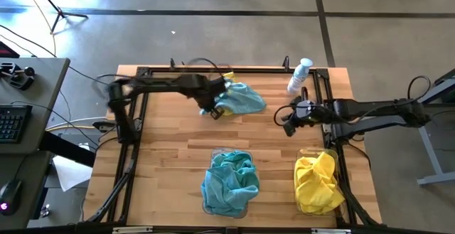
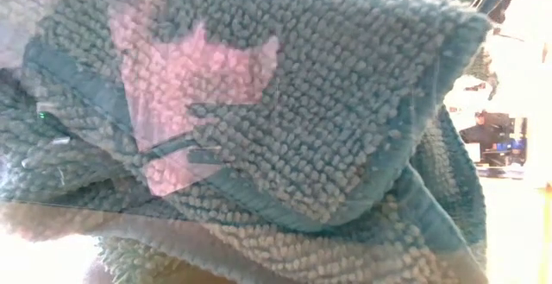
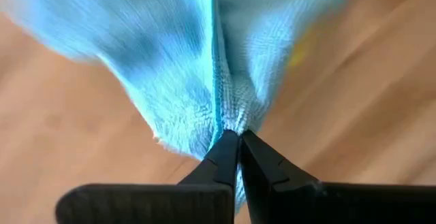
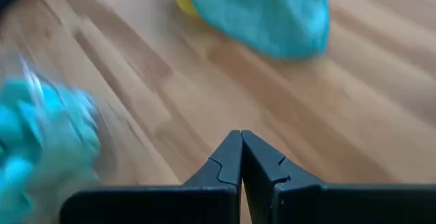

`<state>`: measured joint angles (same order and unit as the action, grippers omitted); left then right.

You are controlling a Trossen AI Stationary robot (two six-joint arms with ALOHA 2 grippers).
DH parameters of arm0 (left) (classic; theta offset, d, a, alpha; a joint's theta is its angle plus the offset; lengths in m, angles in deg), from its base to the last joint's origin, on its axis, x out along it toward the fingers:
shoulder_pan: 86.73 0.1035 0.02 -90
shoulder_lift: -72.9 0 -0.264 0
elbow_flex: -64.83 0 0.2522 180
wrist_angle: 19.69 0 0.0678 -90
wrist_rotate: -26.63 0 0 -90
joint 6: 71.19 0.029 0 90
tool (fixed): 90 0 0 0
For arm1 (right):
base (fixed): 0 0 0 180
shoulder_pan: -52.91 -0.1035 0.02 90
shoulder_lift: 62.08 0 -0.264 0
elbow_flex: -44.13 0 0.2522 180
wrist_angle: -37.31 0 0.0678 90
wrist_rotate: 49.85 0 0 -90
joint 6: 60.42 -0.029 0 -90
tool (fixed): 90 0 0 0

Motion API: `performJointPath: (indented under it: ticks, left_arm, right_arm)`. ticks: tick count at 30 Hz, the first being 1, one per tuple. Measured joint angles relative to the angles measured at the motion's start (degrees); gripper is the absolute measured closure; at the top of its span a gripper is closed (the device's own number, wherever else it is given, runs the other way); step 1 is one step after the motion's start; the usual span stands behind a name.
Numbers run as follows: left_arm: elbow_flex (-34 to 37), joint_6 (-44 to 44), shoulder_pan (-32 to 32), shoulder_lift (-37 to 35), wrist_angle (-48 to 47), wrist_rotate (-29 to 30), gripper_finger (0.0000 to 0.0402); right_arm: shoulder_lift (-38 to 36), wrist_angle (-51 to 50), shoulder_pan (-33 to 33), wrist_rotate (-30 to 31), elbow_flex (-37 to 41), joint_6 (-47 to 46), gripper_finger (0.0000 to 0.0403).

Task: Sort microfiber towel by color & place in baskets
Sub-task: Put the blue towel into the left transparent bin

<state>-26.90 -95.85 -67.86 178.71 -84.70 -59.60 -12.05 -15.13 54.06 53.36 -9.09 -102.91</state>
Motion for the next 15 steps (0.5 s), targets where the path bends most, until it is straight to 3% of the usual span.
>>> performJointPath:
  ticks: [8,15]
  left_arm:
    - [-0.1,-9.3,-9.1,-20.4,6.0,10.5,0.0401]
    - [-0.1,-8.7,-21.2,-29.4,24.4,19.0,0.0401]
  right_arm:
    - [-5.1,-14.3,-0.1,-1.9,0.0,-1.0,0.0402]
    - [-7.5,-14.6,-0.1,-1.7,0.0,2.4,0.0402]
